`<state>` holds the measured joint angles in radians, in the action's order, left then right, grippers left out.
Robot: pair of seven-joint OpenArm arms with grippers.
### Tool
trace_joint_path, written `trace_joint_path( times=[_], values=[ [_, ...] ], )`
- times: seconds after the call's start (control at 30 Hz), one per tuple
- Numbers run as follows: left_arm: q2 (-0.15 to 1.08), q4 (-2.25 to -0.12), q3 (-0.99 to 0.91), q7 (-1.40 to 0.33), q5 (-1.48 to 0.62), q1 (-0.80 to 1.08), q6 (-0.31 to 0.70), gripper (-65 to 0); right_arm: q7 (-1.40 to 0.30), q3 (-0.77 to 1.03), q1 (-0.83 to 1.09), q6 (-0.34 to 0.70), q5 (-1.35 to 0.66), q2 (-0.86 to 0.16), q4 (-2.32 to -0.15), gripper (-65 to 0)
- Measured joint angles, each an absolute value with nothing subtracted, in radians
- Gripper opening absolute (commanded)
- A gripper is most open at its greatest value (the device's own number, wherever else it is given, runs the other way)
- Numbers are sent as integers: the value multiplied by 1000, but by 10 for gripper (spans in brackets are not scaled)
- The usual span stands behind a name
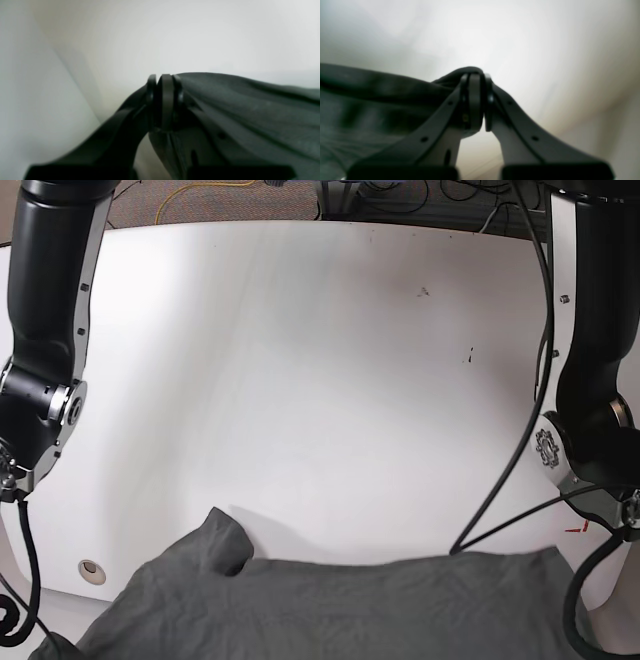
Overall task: Layout the t-shirt on the table in an organized manner, then fold the t-shirt properly
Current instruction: 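Pull the stretched shirt back toward the robot with both grippers, then fling the shirt forward and lay it flat, dragging grippers back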
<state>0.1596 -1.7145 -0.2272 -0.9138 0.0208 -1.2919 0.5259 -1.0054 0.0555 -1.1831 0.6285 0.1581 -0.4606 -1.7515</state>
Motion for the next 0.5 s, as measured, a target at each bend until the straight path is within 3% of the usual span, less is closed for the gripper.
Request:
trace_joint_path(
  times=[0.23,0.5],
  values=[
    [159,-1723,-213,-905,14,-1310,524,-647,-1052,60,-1135,665,159,-463,-1798,-650],
    [157,-1794,-197,-935,10,-1095,530,-647,-1056,172,-898,681,153,-448,-1914,-650]
  ],
)
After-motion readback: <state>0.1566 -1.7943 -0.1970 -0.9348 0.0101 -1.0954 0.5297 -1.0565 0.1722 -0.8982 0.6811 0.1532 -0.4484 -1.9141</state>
